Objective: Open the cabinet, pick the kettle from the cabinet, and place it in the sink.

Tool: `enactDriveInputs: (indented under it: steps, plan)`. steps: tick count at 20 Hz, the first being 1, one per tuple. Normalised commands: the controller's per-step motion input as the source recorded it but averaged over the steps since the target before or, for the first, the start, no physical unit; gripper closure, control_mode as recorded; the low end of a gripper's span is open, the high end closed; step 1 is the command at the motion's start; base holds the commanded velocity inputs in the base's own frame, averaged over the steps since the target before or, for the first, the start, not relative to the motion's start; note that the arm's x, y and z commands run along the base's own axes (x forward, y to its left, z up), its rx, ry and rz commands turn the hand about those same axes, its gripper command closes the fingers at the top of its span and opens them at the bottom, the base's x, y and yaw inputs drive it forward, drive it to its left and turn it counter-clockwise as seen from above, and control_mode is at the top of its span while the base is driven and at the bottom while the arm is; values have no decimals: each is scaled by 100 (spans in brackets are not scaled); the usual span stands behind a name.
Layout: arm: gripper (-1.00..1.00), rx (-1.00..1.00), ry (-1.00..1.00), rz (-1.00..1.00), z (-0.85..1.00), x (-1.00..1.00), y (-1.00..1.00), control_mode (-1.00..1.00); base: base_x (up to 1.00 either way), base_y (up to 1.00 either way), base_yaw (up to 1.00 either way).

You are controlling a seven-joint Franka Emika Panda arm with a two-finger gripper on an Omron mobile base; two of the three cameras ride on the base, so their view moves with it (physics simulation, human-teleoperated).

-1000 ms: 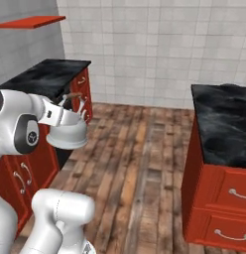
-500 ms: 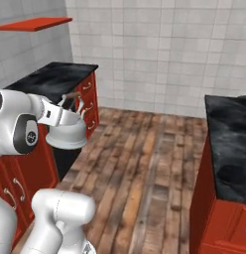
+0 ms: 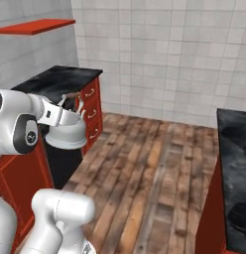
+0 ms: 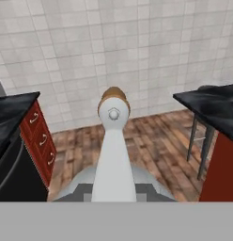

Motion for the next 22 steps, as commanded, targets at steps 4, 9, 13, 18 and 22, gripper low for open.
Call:
enactDriveInputs:
  steps: [4,9,13,18,22]
  plan:
    - [100,0,0,0,0,0,0,100,67,-9,15]
    - [100,0,0,0,0,0,0,100,67,-9,13]
    - [100,0,0,0,0,0,0,100,67,-9,13]
    - [100,0,0,0,0,0,0,100,62,-11,23]
    - [100,0,0,0,0,0,0,100,41,-8,58]
